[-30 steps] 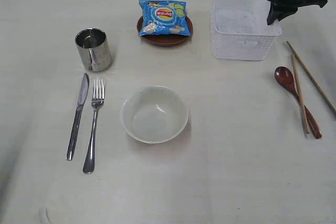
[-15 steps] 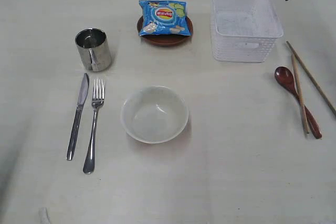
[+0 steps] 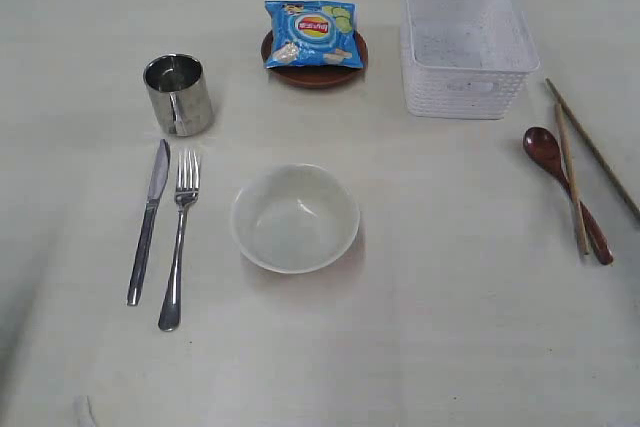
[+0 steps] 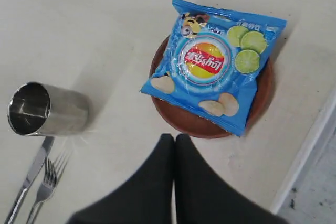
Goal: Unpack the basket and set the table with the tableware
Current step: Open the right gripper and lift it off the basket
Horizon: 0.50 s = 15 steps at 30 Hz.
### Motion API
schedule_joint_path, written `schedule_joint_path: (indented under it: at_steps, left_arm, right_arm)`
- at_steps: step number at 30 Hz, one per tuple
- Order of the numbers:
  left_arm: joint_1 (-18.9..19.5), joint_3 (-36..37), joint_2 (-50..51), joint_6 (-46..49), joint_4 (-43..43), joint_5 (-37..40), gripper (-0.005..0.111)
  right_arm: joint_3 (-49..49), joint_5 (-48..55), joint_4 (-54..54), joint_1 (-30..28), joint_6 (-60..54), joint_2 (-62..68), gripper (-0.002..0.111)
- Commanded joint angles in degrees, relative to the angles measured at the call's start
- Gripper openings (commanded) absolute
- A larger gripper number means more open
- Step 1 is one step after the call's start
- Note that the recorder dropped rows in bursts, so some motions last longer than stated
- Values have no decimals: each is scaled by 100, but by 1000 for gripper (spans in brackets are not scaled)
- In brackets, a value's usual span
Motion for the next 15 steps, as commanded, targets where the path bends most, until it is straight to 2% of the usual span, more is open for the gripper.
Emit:
schedule_joint_path:
  at_steps: [1,3,6,11,15]
  left_arm:
    - [-27,21,-21,17,5,-12,0]
    - [-27,21,-21,17,5,-12,0]
    - [-27,21,-21,17,5,-12,0]
    - [-27,21,-21,17,5,-12,0]
    - [-27,21,-21,17,5,-12,0]
  right_arm:
    - [-37,468,-974,12,19,-471,-1]
    - [85,611,-1695,-71,415,-1069,-1]
    - [707,383,-1830,-137,620,-1838,-1]
    - [2946,-127,-2629,-137,1039,-3086,-1]
    - [4267,-650,-3108,-137,1348,-3472,-1]
